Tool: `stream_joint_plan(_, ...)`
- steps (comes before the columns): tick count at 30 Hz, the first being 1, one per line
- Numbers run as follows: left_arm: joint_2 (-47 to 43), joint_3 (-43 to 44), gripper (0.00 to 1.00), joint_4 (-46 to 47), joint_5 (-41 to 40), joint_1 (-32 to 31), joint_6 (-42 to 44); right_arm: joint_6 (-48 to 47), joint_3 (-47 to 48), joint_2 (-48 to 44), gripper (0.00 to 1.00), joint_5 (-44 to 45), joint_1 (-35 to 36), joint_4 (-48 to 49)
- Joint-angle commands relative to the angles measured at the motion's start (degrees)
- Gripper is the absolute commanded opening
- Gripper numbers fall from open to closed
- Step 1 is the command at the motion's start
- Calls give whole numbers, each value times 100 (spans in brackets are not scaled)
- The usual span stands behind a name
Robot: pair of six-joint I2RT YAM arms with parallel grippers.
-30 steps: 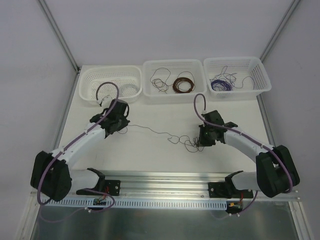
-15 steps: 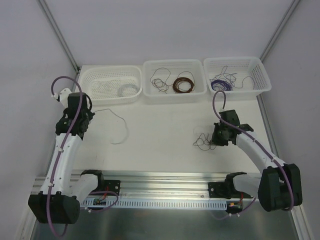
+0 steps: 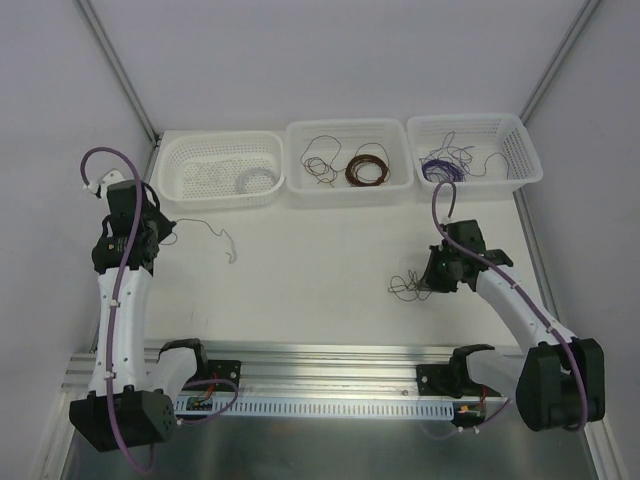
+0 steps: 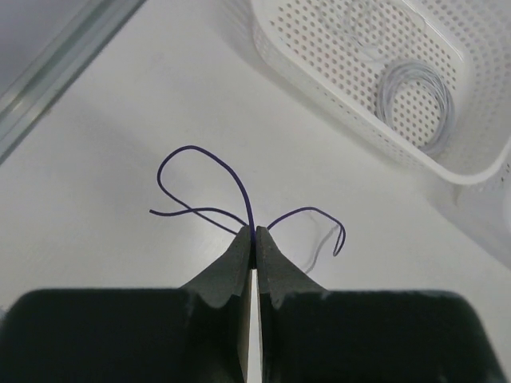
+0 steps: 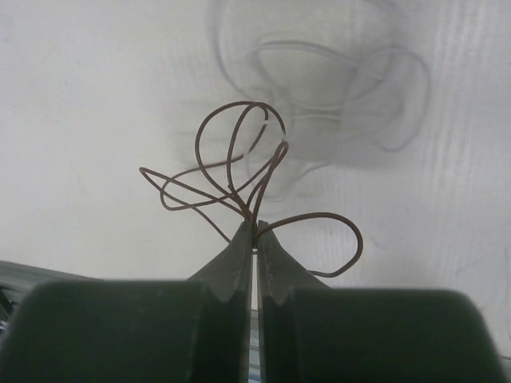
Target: Untangle the cables
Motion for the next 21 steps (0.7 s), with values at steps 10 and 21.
stream_joint_plan(10,-25,175,0,110,1954,-1526,187,-29,792,356,41,-395,2277,705)
stream_joint_plan(21,185,483,0,434,2261,-3056,-674,-391,1390,-356,80,-1072,3156,1923)
